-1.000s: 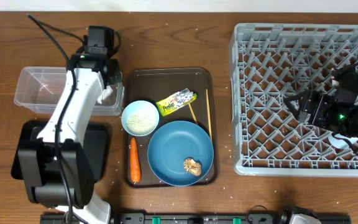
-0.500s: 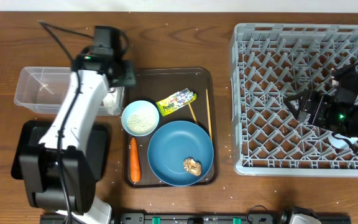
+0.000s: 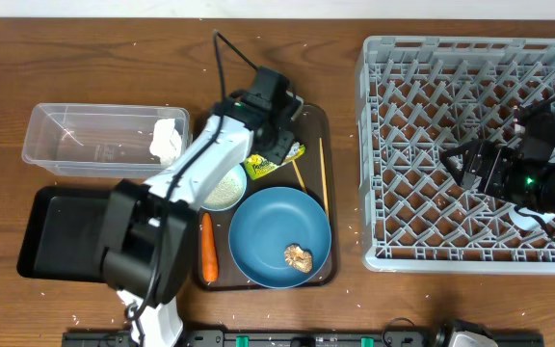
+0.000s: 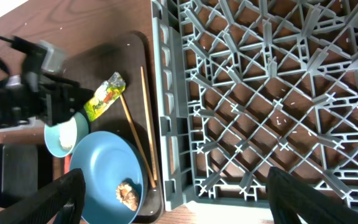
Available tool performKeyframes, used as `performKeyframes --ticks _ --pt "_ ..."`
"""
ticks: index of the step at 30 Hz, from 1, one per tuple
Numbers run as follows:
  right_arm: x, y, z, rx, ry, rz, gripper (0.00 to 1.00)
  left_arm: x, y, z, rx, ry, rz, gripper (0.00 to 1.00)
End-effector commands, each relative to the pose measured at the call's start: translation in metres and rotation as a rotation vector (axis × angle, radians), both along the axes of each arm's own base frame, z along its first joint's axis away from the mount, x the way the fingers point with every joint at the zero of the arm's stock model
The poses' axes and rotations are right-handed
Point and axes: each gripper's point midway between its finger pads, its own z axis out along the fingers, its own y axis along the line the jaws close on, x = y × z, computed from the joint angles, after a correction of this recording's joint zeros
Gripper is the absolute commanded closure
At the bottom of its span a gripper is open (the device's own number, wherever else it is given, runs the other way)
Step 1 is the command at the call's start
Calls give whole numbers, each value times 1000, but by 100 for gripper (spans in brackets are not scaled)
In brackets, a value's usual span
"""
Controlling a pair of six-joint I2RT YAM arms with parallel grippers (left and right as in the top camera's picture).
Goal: Sort waste into correct bins and load items into the dishwasher rack
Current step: 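Reach the left gripper to the yellow snack wrapper and grasp it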
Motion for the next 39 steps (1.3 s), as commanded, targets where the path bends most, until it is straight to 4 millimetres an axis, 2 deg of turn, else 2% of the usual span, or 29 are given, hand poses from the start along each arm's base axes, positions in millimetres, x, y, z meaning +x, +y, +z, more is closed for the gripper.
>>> performKeyframes --ticks 1,9,13,19,22,24,27,29,31,39 --pt "-1 4 -1 -2 4 14 13 -10 -7 -18 21 38 -50 47" --pt "0 4 -1 -2 3 13 12 -12 -18 -18 15 24 -75 46" --pt "-1 4 -1 -3 4 14 12 -6 -8 -16 66 -4 -52 46" --pt "-1 1 -2 -19 8 4 10 -7 -4 21 70 -46 -43 46" --pt "-1 0 -3 -24 9 1 10 -15 -16 42 9 -60 -74 46" --pt "-1 0 -3 -24 9 1 10 -21 -25 46 -12 -58 -95 46" --pt "-1 0 -3 -24 9 1 9 -29 -34 38 -4 -42 -123 46" --pt "-1 0 -3 -24 9 1 9 -34 -41 25 4 -27 -143 45" --pt "-1 0 -3 -24 9 1 9 -36 -46 11 13 -11 -154 40" --pt "-4 0 -4 -21 23 1 9 -20 -49 -35 37 8 -140 36"
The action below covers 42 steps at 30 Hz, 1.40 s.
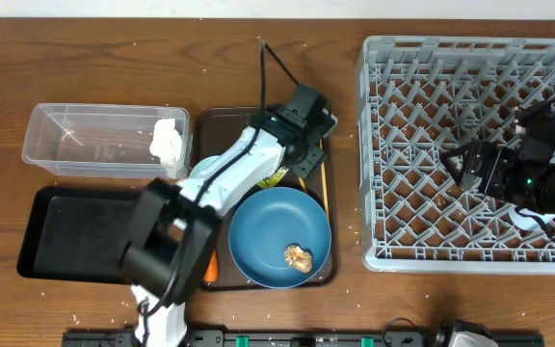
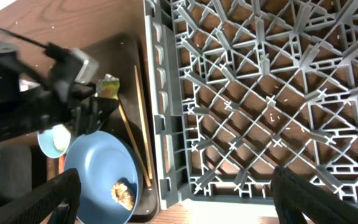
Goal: Sort waste into correct bins and load items into the dishwasher rack
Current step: 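Reach the left gripper to the yellow snack wrapper and grasp it, then carry the snack wrapper to the clear bin and release it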
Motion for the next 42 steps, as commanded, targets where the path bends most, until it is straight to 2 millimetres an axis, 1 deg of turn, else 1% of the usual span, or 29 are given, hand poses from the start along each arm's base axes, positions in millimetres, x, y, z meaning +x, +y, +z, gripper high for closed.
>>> performKeyframes --ticks 1,2,3,4,6,7,8,9,11,14,16,18,20,21,22,24,26,28,31,34,37,39,42 --pt "-2 4 -2 -3 9 13 9 0 7 -22 30 31 4 36" --pt "-2 4 -2 -3 8 13 9 0 7 -25 33 35 5 37" --pt "-2 4 -2 -3 9 13 9 0 8 -29 37 41 5 43" --pt "-2 4 -2 -3 8 13 9 -1 8 -30 38 43 5 53" --pt "-2 4 -2 -3 8 13 9 1 10 -27 49 31 11 80" --pt "-2 4 -2 -3 8 13 9 4 13 -23 61 17 18 90" --pt "-2 4 -2 -3 8 13 9 7 16 -17 77 -1 31 94" --pt "-2 4 -2 -3 8 13 9 9 18 -11 86 -17 41 94" --pt "-2 4 -2 -3 8 13 9 13 20 8 87 -51 49 94" --pt "-2 4 -2 -3 8 13 9 18 23 45 71 -127 65 94" --pt "-2 4 -2 -3 8 13 9 23 32 73 79 -204 93 94" --pt "-2 4 -2 -3 8 13 9 29 48 103 102 -291 156 94" --pt "-2 4 -2 -3 8 13 9 34 68 126 124 -355 237 94" --pt "-1 4 -2 -3 8 13 9 38 83 139 132 -389 300 94" --pt "-2 4 -2 -3 8 13 9 41 94 145 133 -405 343 94" --pt "-2 4 -2 -3 10 13 9 50 124 154 118 -419 461 94" --pt "-3 4 -2 -2 14 13 9 59 154 154 104 -408 584 94" --pt "-4 4 -3 -1 19 13 9 66 192 146 84 -384 744 94" --pt "-5 4 -4 1 26 13 9 76 240 130 10 -320 949 94" --pt "-5 4 -4 1 26 13 9 81 273 114 -91 -254 1139 94" --pt "-6 5 -4 2 27 13 9 80 306 102 -159 -211 1352 94" --pt "-7 5 -4 3 33 13 9 78 322 96 -192 -196 1466 94" --pt "-8 5 -5 4 41 13 9 74 337 91 -231 -177 1592 94"
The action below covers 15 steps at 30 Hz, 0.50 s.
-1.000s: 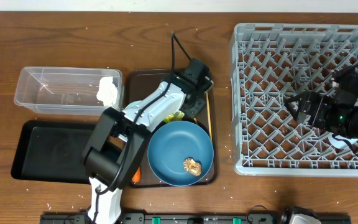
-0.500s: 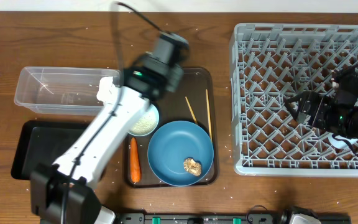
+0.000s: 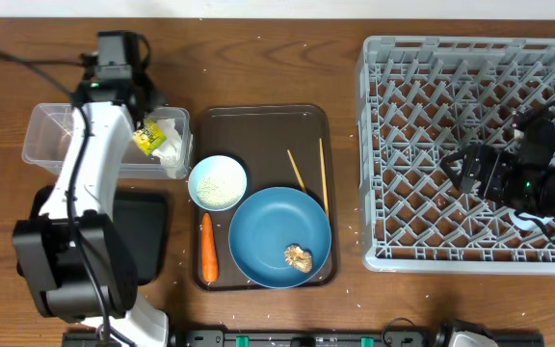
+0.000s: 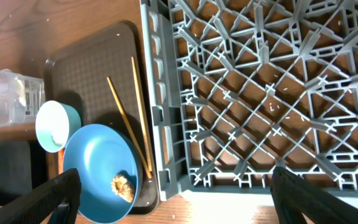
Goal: Sort waste into correct bins and load items into the dishwasher rack
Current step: 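Carry the snack wrapper to the clear bin and release it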
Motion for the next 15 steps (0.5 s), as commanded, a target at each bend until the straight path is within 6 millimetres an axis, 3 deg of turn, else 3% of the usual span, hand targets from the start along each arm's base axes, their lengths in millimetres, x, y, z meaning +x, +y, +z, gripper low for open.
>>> performKeyframes --ticks 1,3,4,5,8,13,15 --pt "-1 4 -1 2 6 16 9 -3 8 -7 -124 -39 199 93" --pt "-1 4 -1 2 5 16 9 -3 9 -6 -130 -43 208 83" --pt "-1 4 -1 2 5 16 9 -2 9 -6 -129 -46 206 69" --pt "-1 4 -1 1 5 16 9 -2 9 -5 -125 -46 200 61" --pt "-1 4 -1 1 5 16 9 -2 9 4 -96 -52 147 49" --pt "-1 4 -1 1 5 16 9 -7 7 40 -75 -123 107 41" --pt "-1 4 -1 1 6 16 9 -9 -6 61 -89 -161 8 41"
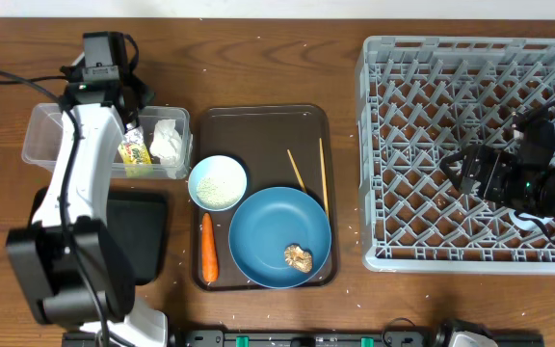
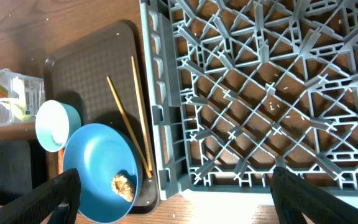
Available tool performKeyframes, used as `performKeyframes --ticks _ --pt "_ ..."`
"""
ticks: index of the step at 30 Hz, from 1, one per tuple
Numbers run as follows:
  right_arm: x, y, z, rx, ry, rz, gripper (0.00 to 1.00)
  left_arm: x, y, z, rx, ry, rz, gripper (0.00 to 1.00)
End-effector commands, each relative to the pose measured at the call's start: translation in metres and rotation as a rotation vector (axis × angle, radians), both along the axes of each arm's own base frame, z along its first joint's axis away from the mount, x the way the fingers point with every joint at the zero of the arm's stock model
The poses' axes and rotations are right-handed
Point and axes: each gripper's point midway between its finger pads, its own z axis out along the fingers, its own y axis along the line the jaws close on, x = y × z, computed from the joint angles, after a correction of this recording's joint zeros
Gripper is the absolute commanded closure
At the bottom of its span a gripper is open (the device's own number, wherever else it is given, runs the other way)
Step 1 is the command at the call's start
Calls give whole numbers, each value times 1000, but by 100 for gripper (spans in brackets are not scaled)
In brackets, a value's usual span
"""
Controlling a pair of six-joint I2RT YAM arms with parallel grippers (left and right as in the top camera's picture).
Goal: Sort waste into correct bins and load items into the dishwasher rack
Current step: 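Carry the snack wrapper to the clear bin and release it, then grasp the light-blue rice bowl rim with the left gripper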
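A yellow-green wrapper [image 1: 136, 150] is inside the clear bin [image 1: 56, 145], its upper end at the tips of my left gripper [image 1: 130, 118], which looks shut on it. Crumpled white tissue [image 1: 168, 143] lies beside it. The brown tray [image 1: 258, 125] holds a small bowl [image 1: 218, 182], a blue plate [image 1: 268, 231] with a food lump [image 1: 299, 257], a carrot [image 1: 208, 247] and chopsticks [image 1: 308, 171]. My right gripper [image 2: 185, 199] hangs open and empty over the grey dishwasher rack [image 1: 422, 96].
A black bin [image 1: 150, 236] sits in front of the clear bin, partly covered by my left arm. The rack fills the right side of the table. Bare wood runs along the back edge and between tray and rack.
My left gripper has shifted a little to the left and the wrapper has gone with it, lower inside the clear bin. The right arm has not moved.
My left gripper was at the wrapper on the tray's far side, beside the bowl. Later it was further right on the tray, over the wrapper. Then it held the wrapper over the clear bin, and now the wrapper is inside it. The right gripper stayed open over the rack.
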Motion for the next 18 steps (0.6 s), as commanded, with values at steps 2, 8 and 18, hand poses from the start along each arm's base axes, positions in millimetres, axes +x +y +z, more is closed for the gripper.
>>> performKeyframes --ticks 2,8,18 --pt "-1 4 -1 1 4 16 9 -9 -33 60 -16 -126 -237 41" --pt "1 4 1 -2 -8 16 9 -51 -104 81 -22 -85 -588 40" --pt "2 4 1 -2 -11 16 8 -123 -182 12 13 286 -929 43"
